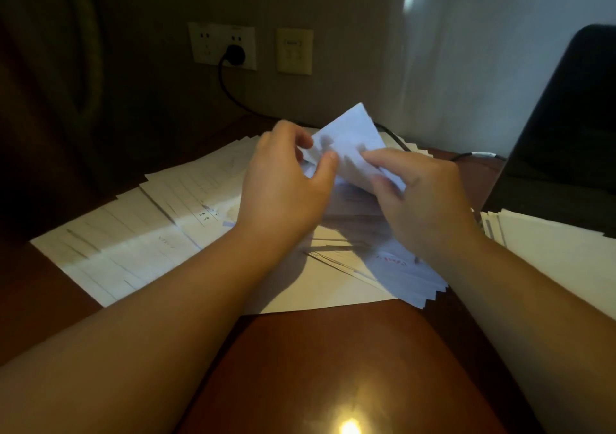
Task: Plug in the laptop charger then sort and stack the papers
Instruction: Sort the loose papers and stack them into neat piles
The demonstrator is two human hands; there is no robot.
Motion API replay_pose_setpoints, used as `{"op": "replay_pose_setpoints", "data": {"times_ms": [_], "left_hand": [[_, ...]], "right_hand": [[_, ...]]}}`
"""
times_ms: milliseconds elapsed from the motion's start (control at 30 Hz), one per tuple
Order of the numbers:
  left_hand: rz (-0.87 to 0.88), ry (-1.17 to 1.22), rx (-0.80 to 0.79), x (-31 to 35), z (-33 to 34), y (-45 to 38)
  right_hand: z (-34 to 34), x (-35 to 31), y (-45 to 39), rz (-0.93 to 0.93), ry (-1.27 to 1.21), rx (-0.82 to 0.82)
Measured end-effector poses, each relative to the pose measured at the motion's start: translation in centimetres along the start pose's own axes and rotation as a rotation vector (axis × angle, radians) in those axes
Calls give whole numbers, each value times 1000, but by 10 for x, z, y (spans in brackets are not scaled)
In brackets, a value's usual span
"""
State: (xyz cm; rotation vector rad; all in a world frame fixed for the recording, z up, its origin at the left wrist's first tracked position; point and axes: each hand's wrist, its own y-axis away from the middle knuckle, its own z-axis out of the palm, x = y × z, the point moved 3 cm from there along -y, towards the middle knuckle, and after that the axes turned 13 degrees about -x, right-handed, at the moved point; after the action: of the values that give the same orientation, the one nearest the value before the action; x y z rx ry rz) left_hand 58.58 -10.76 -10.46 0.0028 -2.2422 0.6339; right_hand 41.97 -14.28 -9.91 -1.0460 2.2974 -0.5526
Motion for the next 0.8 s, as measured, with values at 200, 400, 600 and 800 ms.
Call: {"op": "replay_pose_setpoints", "data": {"times_ms": [200,400,600,800], "left_hand": [[-526,1032,-168,0,7,0],[-741,1380,-451,-4,-10,-3],[-634,915,-427,-7,-23,-6],[-408,755,-501,11,-47,-4]], "right_hand": [[-4,-20,0,-1,-47,-54],[-5,-28,-7,-195,-49,-266],[-12,-18,-9,157,-378,-420],[-22,16,-12,668,-407,-165]]}}
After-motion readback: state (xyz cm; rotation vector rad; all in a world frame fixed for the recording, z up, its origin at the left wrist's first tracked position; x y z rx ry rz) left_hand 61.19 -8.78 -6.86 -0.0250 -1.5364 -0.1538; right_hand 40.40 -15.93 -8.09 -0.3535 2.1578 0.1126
